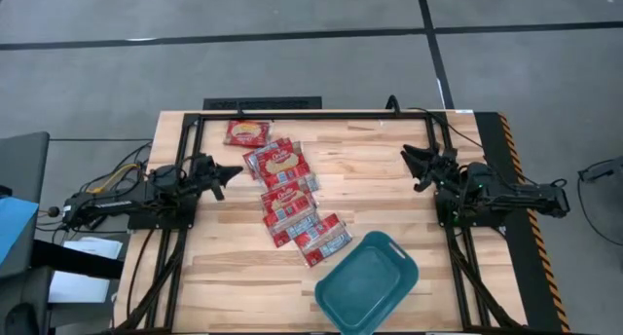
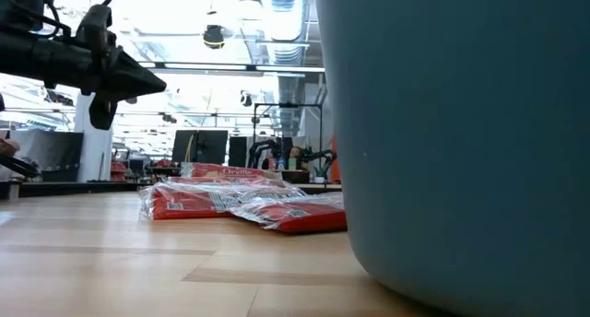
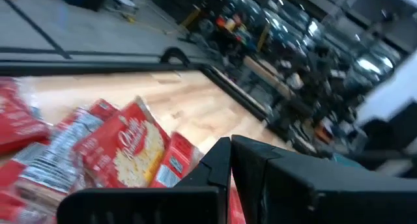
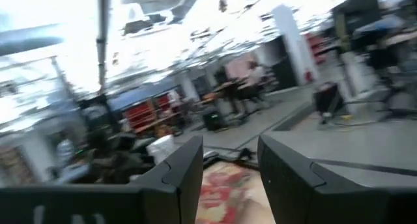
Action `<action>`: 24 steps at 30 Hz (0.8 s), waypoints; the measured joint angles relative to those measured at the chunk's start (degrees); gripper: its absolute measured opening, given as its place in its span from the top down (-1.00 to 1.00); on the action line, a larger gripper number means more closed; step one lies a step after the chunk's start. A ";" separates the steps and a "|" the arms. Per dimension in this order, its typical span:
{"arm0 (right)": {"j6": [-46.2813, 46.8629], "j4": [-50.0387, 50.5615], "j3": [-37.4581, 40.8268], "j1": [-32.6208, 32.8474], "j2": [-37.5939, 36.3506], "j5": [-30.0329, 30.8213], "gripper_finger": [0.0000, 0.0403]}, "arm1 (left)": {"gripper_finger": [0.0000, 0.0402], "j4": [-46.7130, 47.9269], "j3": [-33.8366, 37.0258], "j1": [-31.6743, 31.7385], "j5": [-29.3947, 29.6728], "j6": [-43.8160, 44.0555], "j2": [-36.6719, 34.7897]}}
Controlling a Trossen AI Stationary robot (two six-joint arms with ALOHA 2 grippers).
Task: Sort popcorn bags into baskets
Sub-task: Put the popcorn bag into the blue container
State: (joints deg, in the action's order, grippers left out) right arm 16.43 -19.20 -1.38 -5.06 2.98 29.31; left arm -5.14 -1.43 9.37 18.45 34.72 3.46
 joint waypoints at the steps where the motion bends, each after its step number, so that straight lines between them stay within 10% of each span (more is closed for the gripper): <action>1: 0.03 0.64 -0.04 0.00 0.00 1.82 0.17 | 1.00 -0.44 0.00 -0.01 0.98 0.62 0.00; 13: 0.06 5.65 -0.08 0.02 0.02 7.27 0.11 | 0.34 -11.45 -0.10 1.81 3.51 -9.85 0.02; 24: -0.23 7.22 -0.12 -0.02 0.04 9.98 0.10 | -0.12 4.43 -10.85 6.87 1.64 -10.88 16.50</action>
State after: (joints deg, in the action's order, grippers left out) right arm 16.21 -11.98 -1.50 -5.08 3.03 39.29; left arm -0.71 -12.28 16.23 20.09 23.84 19.96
